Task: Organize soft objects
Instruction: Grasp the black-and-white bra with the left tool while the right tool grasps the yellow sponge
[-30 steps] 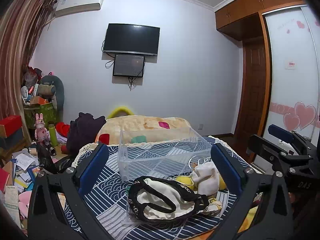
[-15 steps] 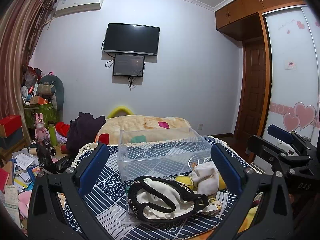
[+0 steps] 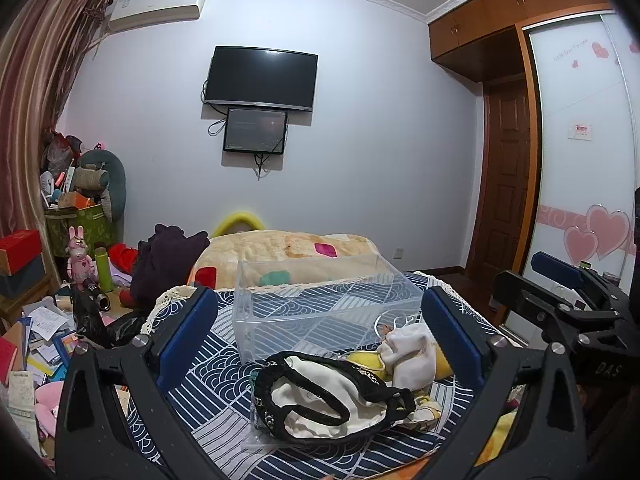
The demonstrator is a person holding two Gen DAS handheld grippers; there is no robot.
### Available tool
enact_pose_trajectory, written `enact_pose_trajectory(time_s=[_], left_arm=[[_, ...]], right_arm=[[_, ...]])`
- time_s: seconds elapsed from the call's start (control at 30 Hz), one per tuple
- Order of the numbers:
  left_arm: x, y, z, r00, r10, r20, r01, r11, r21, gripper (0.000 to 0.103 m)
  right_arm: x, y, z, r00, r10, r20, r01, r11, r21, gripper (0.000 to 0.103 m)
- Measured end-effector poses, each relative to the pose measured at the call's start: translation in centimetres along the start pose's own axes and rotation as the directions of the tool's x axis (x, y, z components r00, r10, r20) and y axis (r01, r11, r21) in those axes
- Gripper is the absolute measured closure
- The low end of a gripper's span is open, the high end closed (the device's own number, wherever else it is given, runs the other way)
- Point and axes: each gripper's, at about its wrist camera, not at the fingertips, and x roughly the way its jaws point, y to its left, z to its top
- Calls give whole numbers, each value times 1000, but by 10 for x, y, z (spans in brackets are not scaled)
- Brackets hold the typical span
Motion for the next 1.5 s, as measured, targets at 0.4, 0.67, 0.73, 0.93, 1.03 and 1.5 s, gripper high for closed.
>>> enact_pose_trajectory(time_s=[0.4, 0.67, 0.73, 0.93, 1.03, 1.5], left_arm=[[13, 14, -12, 998, -30, -57, 28, 999, -30, 22], [42, 37, -38, 981, -19, -195, 3, 996, -84, 33], [50, 42, -45, 976, 23, -217, -43, 995, -88, 33], [66, 50, -65, 961, 4, -278, -36, 993, -109, 34], [73, 46, -70, 954, -13, -300, -15, 996, -91, 39], [76, 48, -71, 942, -53, -331, 13, 992, -124, 81]], right_arm=[[9, -16, -11, 998, -34, -44, 34, 999, 14, 1], [29, -48, -34, 984, -47, -172, 61, 995, 78, 21], [33, -51, -42, 978, -53, -204, 69, 995, 76, 24], [47, -61, -59, 955, -68, -287, 94, 992, 79, 33], [54, -66, -66, 943, -42, -331, 79, 992, 99, 35], [64, -61, -73, 925, -17, -379, 57, 994, 95, 76]])
